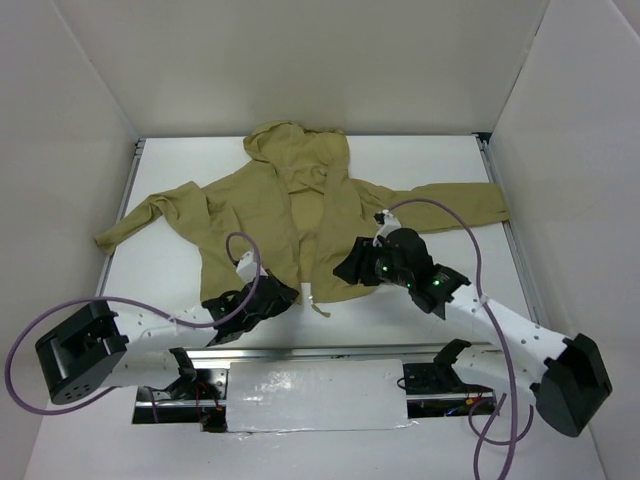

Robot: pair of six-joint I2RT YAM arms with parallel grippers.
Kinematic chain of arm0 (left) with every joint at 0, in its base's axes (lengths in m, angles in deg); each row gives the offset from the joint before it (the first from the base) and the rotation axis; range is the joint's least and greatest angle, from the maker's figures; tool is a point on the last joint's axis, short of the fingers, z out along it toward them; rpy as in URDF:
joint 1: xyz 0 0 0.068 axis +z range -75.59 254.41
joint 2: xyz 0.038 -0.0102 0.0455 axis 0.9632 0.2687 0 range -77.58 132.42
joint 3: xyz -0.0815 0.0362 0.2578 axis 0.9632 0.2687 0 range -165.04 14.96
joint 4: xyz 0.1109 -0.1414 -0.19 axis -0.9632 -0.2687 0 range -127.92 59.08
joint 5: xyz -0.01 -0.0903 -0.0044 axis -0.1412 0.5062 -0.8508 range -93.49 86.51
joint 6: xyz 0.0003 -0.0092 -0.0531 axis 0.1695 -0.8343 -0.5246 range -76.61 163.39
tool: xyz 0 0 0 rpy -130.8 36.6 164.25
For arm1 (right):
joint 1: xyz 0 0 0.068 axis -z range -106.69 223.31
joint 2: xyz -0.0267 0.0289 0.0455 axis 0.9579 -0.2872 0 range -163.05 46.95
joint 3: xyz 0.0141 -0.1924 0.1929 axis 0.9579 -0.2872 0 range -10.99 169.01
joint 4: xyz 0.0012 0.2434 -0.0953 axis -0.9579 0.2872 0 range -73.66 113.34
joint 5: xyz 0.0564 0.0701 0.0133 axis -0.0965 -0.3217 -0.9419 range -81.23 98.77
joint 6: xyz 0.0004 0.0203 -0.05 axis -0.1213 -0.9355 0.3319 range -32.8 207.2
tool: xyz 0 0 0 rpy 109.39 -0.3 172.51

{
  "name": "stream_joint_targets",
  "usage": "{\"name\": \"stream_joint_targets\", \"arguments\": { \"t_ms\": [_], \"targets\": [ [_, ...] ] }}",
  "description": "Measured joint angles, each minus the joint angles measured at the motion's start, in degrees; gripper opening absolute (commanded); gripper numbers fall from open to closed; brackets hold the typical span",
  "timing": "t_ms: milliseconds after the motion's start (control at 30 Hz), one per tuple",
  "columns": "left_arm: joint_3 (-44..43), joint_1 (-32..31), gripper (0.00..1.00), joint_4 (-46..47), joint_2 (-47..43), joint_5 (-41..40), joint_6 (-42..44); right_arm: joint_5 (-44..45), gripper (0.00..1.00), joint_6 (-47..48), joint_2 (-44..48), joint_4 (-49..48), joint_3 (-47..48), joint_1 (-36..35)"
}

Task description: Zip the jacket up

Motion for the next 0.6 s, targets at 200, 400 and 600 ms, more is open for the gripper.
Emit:
{"name": "stream_joint_targets", "arguments": {
  "t_ms": [200, 400, 600],
  "targets": [
    [7.85, 0.00, 0.00, 16.90, -5.27, 0.94, 2.91, -10.43, 0.54, -2.36, -10.58, -9.84, -0.02, 0.87],
    [12.72, 0.00, 0.00, 28.06, -6.62, 1.99, 3.82, -17.66, 0.53, -7.21, -19.87, -18.73, -0.42, 0.87],
    [15.50, 0.00, 0.00, 33.16, -8.74, 2.16, 3.80, -20.79, 0.54, -12.48, -24.61, -25.49, -2.21, 0.87]
  ]
}}
